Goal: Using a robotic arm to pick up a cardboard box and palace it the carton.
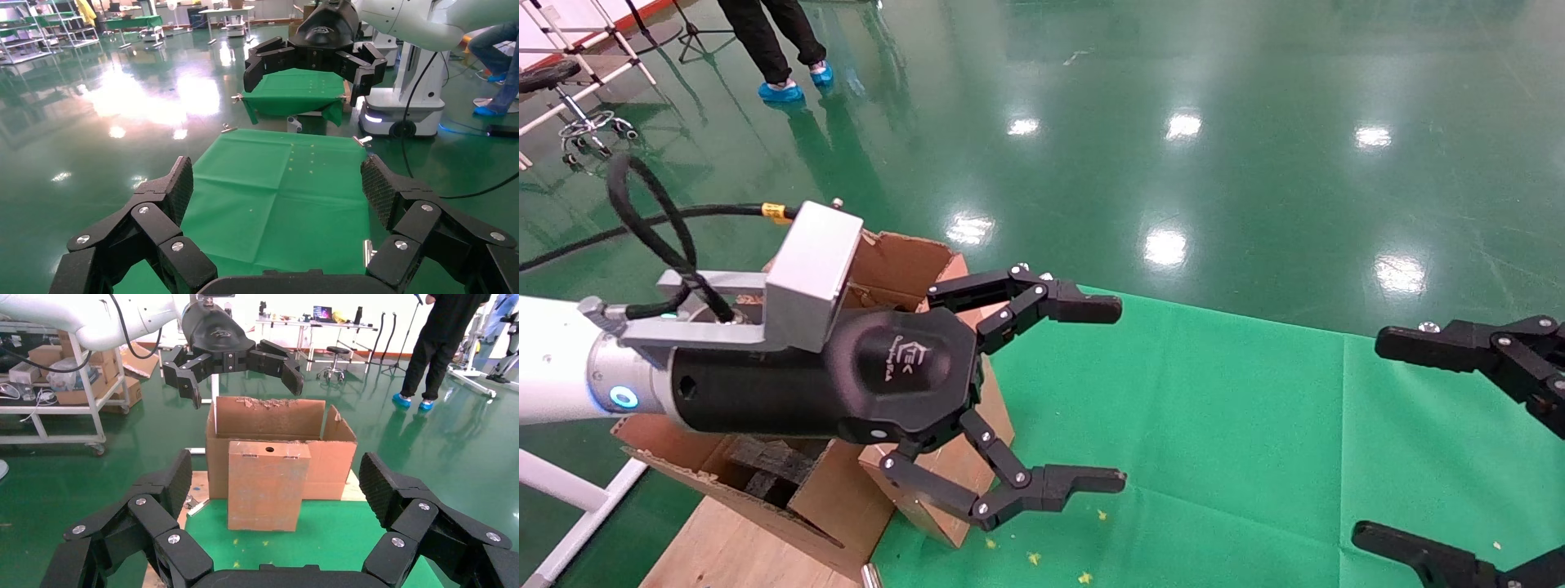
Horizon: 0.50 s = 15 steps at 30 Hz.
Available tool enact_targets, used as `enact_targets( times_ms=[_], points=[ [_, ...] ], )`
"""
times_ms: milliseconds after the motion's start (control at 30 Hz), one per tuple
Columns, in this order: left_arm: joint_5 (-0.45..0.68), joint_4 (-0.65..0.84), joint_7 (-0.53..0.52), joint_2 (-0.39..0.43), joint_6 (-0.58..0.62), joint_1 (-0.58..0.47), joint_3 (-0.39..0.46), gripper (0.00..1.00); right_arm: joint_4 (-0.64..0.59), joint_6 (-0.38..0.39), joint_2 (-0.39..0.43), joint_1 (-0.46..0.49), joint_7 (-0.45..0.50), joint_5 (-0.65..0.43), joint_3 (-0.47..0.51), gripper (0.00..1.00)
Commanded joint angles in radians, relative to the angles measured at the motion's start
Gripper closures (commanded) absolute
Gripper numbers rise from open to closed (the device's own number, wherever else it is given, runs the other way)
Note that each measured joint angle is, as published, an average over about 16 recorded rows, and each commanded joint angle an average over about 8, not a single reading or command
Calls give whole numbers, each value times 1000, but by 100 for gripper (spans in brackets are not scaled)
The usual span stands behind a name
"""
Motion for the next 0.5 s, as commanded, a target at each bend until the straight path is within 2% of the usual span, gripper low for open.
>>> enact_targets(
  times_ms=[33,467,500],
  points=[
    [0,0,0,0,0,0,0,0,0,0,0,0,0,0,0,0],
    [0,0,0,0,0,0,0,0,0,0,0,0,0,0,0,0],
    [0,0,0,0,0,0,0,0,0,0,0,0,0,0,0,7]
  ],
)
